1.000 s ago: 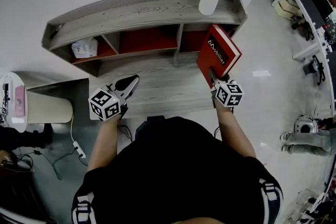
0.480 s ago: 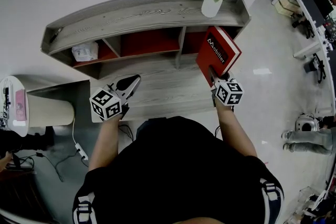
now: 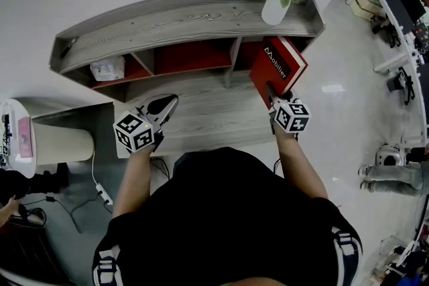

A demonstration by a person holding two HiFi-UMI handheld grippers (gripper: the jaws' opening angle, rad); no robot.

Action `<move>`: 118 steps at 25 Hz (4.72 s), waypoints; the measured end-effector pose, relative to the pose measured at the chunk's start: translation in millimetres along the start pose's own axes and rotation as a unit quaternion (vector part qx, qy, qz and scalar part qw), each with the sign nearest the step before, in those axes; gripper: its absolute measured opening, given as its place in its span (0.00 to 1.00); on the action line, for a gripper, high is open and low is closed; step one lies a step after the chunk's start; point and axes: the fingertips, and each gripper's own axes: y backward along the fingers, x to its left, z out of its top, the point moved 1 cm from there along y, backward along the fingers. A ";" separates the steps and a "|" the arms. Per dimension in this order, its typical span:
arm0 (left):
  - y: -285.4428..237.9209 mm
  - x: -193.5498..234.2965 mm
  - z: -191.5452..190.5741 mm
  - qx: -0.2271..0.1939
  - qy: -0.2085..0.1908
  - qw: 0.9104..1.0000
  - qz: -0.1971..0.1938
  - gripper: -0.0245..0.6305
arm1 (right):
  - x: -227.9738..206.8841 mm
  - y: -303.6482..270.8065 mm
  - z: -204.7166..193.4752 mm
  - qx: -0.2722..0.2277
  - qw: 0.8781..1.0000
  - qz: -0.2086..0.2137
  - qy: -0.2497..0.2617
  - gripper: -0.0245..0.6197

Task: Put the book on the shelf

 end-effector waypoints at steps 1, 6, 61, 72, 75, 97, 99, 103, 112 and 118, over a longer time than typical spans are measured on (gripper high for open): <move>-1.0 1.6 0.0 0.001 0.001 1.000 -0.001 0.07 | 0.8 -2.1 0.1 0.000 1.000 0.000 0.000 0.30; -8.4 6.6 1.4 0.006 0.000 1.000 -0.011 0.07 | 1.4 -11.0 2.3 0.000 1.000 -0.002 0.001 0.30; -40.6 18.0 -6.9 0.050 0.010 0.998 -0.043 0.07 | -0.5 -13.3 13.9 -0.110 0.994 0.017 0.017 0.29; -41.0 15.2 -16.6 0.071 0.014 0.996 -0.054 0.07 | -2.9 -25.9 13.0 -0.139 0.990 -0.005 0.038 0.29; -39.1 17.6 -18.0 0.072 0.015 0.996 -0.053 0.07 | -2.3 -30.3 12.8 -0.136 0.990 -0.007 0.049 0.29; -35.8 24.2 -27.6 0.085 0.027 0.994 -0.060 0.07 | -3.5 -47.8 14.9 -0.126 0.990 -0.026 0.063 0.29; -35.5 25.0 -28.8 0.087 0.028 0.994 -0.060 0.07 | -3.9 -50.1 15.2 -0.125 0.990 -0.026 0.064 0.29; -36.7 26.5 -30.4 0.093 0.029 0.993 -0.064 0.07 | -4.9 -55.4 16.6 -0.123 0.990 -0.027 0.067 0.29; -41.6 31.7 -32.2 0.102 0.032 0.992 -0.070 0.07 | -9.1 -68.3 17.4 -0.120 0.990 -0.035 0.066 0.29; -40.4 34.6 -35.0 0.109 0.036 0.991 -0.070 0.07 | -11.7 -76.3 14.1 -0.115 0.990 -0.045 0.062 0.29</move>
